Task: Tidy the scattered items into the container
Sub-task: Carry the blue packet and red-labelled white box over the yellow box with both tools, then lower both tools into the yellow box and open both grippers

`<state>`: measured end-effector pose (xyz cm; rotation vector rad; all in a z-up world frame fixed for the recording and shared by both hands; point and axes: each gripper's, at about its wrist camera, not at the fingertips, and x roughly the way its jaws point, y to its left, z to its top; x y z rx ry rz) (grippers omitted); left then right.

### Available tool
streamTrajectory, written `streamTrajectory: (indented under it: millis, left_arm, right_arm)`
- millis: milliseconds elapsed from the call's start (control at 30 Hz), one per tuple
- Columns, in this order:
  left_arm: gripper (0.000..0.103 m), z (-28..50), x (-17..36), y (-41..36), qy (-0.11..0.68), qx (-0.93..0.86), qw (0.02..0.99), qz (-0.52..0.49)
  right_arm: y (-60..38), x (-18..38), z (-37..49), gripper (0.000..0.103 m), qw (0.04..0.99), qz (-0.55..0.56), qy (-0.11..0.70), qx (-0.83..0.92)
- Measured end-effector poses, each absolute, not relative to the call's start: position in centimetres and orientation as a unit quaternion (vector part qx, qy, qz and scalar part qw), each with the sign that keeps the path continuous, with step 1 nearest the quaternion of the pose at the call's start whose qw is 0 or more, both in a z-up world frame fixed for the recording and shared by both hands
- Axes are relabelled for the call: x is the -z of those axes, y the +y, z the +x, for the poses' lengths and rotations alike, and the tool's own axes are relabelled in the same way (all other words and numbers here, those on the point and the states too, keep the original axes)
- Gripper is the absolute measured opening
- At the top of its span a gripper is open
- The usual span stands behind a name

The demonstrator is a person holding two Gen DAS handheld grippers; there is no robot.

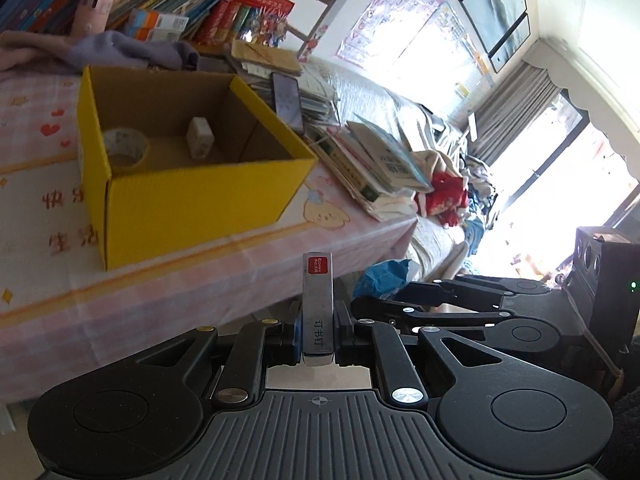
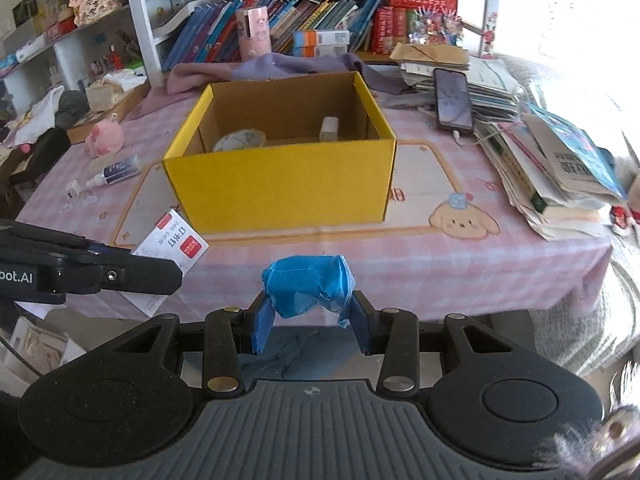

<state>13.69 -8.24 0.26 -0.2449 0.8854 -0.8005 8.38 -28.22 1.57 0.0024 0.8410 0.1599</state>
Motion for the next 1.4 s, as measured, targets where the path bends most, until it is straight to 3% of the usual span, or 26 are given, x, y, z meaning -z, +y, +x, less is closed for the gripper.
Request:
streamTrajectory:
  millis: [667, 1200, 1400]
  left_arm:
    - [0.013, 24.4, -5.8, -11.1, 0.331, 0.268, 0.901, -0.08]
    - [0.013, 36.6, 1.0, -14.6, 0.457, 0.196, 0.868, -0.021]
    - [0.013, 39.3, 3.3, -17.2, 0.494, 0.213, 0.841, 0.051]
  right_arm:
    - [-30.4, -5.3, 24.4, 0.038, 0.926, -0.061, 0.308, -0.211]
    - [-26.0, 2.0, 34.3, 0.038, 0.848, -0.186, 0.395, -0.301]
    - [-24.7, 3.7, 35.4, 0.039, 0.816, -0.24, 0.411, -0.329]
